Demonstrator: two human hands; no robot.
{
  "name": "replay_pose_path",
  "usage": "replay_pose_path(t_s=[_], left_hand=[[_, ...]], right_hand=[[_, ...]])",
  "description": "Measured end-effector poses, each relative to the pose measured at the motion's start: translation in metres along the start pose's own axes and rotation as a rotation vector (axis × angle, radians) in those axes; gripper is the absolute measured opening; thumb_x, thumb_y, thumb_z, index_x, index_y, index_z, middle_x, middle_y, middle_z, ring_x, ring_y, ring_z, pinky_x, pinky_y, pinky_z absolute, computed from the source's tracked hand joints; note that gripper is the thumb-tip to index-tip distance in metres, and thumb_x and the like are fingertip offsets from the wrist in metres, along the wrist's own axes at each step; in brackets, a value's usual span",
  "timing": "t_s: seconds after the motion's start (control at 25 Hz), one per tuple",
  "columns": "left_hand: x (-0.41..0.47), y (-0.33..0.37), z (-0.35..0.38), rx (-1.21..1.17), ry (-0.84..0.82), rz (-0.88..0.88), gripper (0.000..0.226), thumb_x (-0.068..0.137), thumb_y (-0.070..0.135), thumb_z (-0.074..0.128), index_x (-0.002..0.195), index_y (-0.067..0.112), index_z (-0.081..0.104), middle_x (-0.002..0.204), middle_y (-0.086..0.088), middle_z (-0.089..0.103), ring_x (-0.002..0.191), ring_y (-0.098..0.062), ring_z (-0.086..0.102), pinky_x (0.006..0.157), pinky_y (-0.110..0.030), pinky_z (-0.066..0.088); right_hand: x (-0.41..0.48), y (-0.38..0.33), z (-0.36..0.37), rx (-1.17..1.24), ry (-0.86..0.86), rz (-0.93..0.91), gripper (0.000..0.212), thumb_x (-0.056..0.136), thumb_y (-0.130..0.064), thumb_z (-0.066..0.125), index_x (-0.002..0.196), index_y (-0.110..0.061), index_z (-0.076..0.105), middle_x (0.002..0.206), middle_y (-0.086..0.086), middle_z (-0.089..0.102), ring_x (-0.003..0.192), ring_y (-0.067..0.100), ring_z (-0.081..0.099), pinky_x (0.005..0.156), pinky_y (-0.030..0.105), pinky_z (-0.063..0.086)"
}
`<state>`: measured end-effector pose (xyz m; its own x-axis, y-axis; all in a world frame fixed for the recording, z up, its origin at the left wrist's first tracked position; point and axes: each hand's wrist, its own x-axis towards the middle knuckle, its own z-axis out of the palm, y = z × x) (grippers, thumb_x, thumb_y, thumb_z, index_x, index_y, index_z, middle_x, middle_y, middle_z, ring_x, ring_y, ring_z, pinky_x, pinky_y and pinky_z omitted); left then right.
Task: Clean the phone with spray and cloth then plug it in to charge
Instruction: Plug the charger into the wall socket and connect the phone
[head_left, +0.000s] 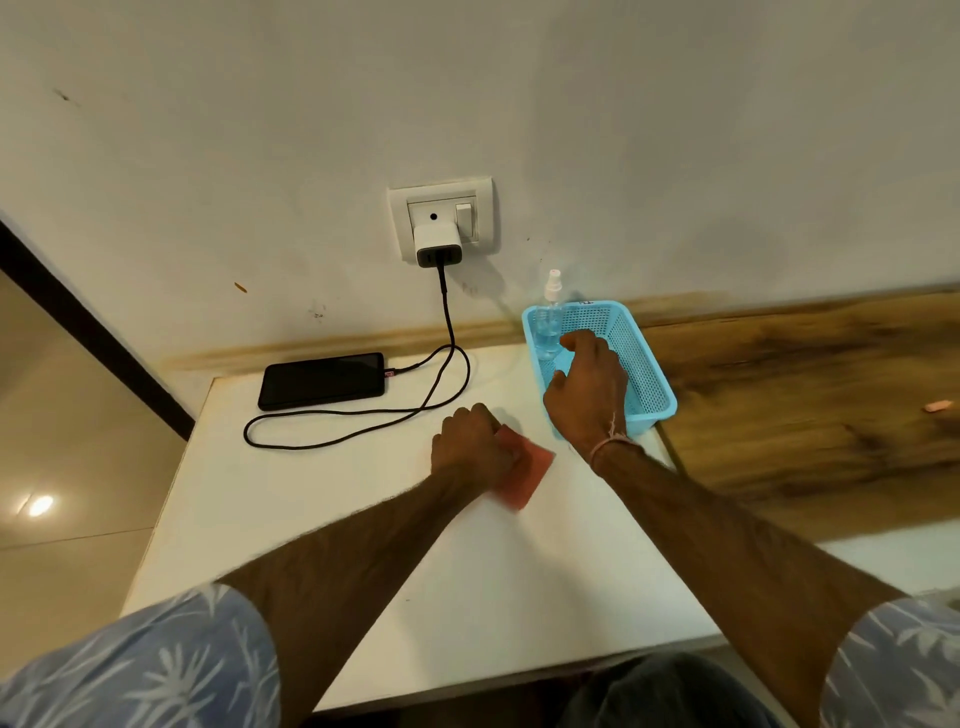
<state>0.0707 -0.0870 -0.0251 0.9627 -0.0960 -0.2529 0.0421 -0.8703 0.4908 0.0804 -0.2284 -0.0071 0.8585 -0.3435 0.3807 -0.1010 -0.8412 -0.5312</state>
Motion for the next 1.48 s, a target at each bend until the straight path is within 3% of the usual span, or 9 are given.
replay_pose_path(t_s=[0.12, 0.24, 0.44, 0.56, 0.68, 0.88, 1.04, 1.2, 1.48], left_hand=[[-0.001, -0.002, -0.002, -0.183, -0.006, -0.079, 0.025, 0.083, 0.026, 0.074, 0.104, 0.014, 0.068, 0.109, -0.005, 0.068, 0.104, -0.025, 0.064, 0.09, -0.041, 0.055], [-0.006, -0.004, -0.014, -0.422, -0.019, -0.189, 0.012, 0.082, 0.012, 0.075, 0.092, 0.013, 0.07, 0.097, -0.008, 0.07, 0.082, -0.02, 0.066, 0.069, -0.032, 0.059], [-0.015, 0.015, -0.056, -0.912, -0.075, -0.319, 0.012, 0.085, -0.001, 0.074, 0.095, -0.005, 0.069, 0.092, -0.021, 0.074, 0.075, -0.027, 0.072, 0.059, -0.033, 0.06], [-0.012, 0.037, -0.071, -1.054, -0.081, -0.322, 0.011, 0.085, -0.006, 0.072, 0.096, -0.008, 0.072, 0.089, -0.019, 0.075, 0.072, -0.027, 0.073, 0.064, -0.035, 0.063], [-0.002, 0.057, -0.071, -1.171, -0.109, -0.315, 0.006, 0.088, -0.005, 0.069, 0.093, -0.004, 0.072, 0.088, -0.016, 0.074, 0.071, -0.025, 0.072, 0.064, -0.035, 0.063], [0.032, 0.071, -0.044, -0.928, 0.025, -0.262, 0.04, 0.094, 0.03, 0.068, 0.126, 0.006, 0.061, 0.116, -0.013, 0.067, 0.1, -0.03, 0.068, 0.086, -0.04, 0.059], [0.037, 0.074, -0.032, -0.682, -0.019, -0.133, 0.072, 0.089, 0.023, 0.075, 0.151, 0.014, 0.039, 0.142, -0.008, 0.054, 0.12, -0.027, 0.058, 0.083, -0.031, 0.049], [0.039, 0.069, -0.021, -0.641, -0.09, 0.006, 0.06, 0.081, 0.002, 0.071, 0.136, 0.018, 0.053, 0.124, -0.005, 0.065, 0.103, -0.02, 0.062, 0.068, -0.021, 0.049], [0.041, 0.067, -0.011, -0.576, -0.058, 0.075, 0.048, 0.082, 0.006, 0.065, 0.128, 0.016, 0.058, 0.114, -0.007, 0.069, 0.099, -0.023, 0.065, 0.074, -0.029, 0.056]], right_hand=[[-0.023, -0.006, -0.007, 0.018, 0.045, -0.128, 0.04, 0.073, -0.004, 0.069, 0.111, -0.012, 0.057, 0.105, 0.009, 0.061, 0.099, 0.029, 0.058, 0.09, 0.04, 0.04], [-0.047, -0.011, -0.017, 0.091, -0.128, -0.246, 0.047, 0.075, -0.019, 0.073, 0.119, -0.014, 0.055, 0.116, 0.006, 0.059, 0.109, 0.025, 0.054, 0.099, 0.039, 0.041], [-0.066, -0.015, -0.018, -0.044, -0.405, -0.485, 0.087, 0.082, -0.042, 0.068, 0.151, -0.009, 0.025, 0.156, 0.007, 0.031, 0.145, 0.021, 0.027, 0.121, 0.035, 0.012], [-0.051, -0.015, -0.019, -0.1, -0.334, -0.516, 0.078, 0.087, -0.017, 0.065, 0.151, -0.003, 0.024, 0.157, 0.013, 0.027, 0.146, 0.025, 0.024, 0.119, 0.031, 0.008], [-0.027, -0.007, -0.03, -0.159, -0.19, -0.526, 0.067, 0.075, 0.011, 0.062, 0.139, 0.005, 0.045, 0.141, 0.022, 0.05, 0.131, 0.034, 0.048, 0.112, 0.038, 0.019], [0.016, 0.023, -0.046, -0.208, -0.298, -0.465, 0.064, 0.088, 0.006, 0.052, 0.147, -0.012, 0.036, 0.148, 0.01, 0.043, 0.138, 0.028, 0.04, 0.116, 0.035, 0.026], [0.041, 0.046, -0.043, -0.257, -0.378, -0.437, 0.061, 0.085, 0.009, 0.049, 0.142, -0.014, 0.043, 0.141, 0.009, 0.05, 0.13, 0.027, 0.045, 0.108, 0.037, 0.037], [0.063, 0.062, -0.016, -0.331, -0.514, -0.384, 0.04, 0.088, 0.002, 0.053, 0.125, -0.014, 0.05, 0.129, 0.01, 0.056, 0.117, 0.027, 0.053, 0.099, 0.035, 0.044], [0.08, 0.079, 0.016, -0.492, -0.482, -0.453, 0.022, 0.093, -0.007, 0.054, 0.114, -0.013, 0.052, 0.127, 0.013, 0.057, 0.115, 0.029, 0.053, 0.1, 0.036, 0.041]])
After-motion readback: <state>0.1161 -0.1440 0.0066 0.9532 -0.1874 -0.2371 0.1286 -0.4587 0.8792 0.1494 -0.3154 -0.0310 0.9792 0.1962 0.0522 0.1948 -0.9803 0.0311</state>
